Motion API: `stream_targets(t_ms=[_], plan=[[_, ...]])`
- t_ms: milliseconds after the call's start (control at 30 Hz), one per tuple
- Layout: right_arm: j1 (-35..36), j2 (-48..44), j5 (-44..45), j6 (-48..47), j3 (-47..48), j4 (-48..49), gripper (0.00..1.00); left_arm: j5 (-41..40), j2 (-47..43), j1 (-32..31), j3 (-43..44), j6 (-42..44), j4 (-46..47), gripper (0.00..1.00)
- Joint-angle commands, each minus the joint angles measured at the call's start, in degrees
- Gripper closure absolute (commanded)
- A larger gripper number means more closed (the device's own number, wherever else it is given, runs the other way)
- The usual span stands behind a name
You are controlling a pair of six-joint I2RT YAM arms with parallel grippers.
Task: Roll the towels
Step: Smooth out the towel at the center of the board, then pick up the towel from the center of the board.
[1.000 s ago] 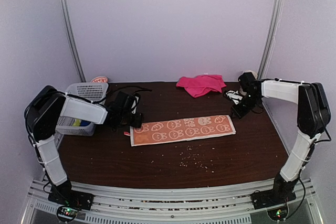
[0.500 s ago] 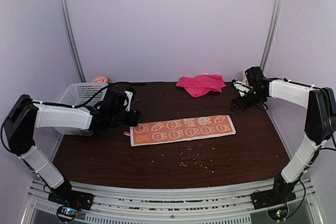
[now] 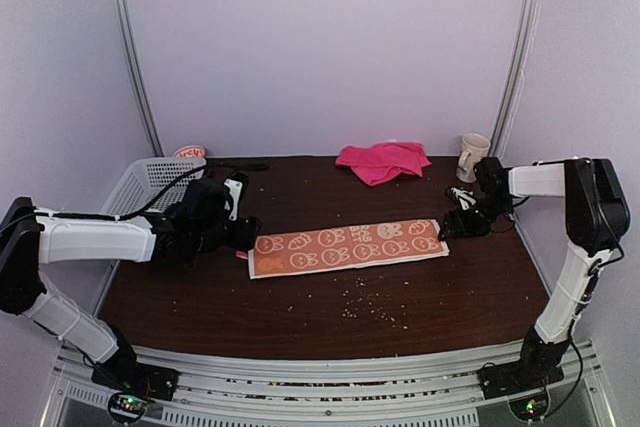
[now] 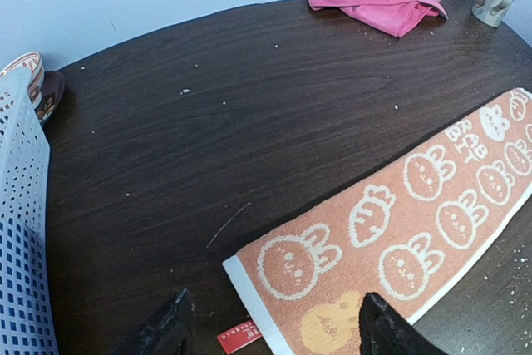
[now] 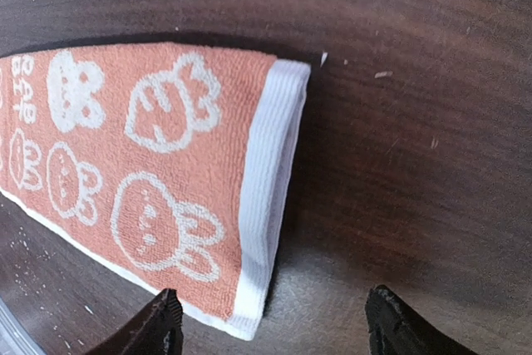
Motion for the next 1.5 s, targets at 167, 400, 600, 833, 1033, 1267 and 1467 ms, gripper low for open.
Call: stream_targets(t_ms=[167,400,600,833,1033,1267,1467], plan=[[-0.23,-0.74,-5.55,3.79,-5.49,2.24,0.32,-2.33,-2.60,-1.30,-0.39,-1.05,0.14,0.31],[-0.23,0.06,-6.73,4.94,-7.59,3.64,0.40,-3.06,-2.83,-1.41,-0.65,-1.17,-0.20,0.31],[0.02,0.50,-7.10,6.10,-8.50,5.07,0.43,-3.65,-3.20,-1.44,-0.78,-1.16,-0.42,0.31],[1.40,1.91,-7.04,6.31,-8.62,5.23,0.48,-3.77,-2.97,-1.42,-0.74,-1.38,-0.39,0.31],[2.01,2.58,-5.08,6.78,-8.59,5.66,0.54,-3.85,-2.98,-1.50,-0.79,-1.48,-0.39,0.31],[2.05,4.12,-1.32,7.63,-8.74,7.04,0.73,-4.16,-3.14,-1.83,-0.91,-1.65,-0.37,0.31],[2.09,5.59,-0.09,7.80,-7.81,7.06,0.85,-4.38,-3.21,-2.11,-1.25,-1.89,-0.39,0.30]])
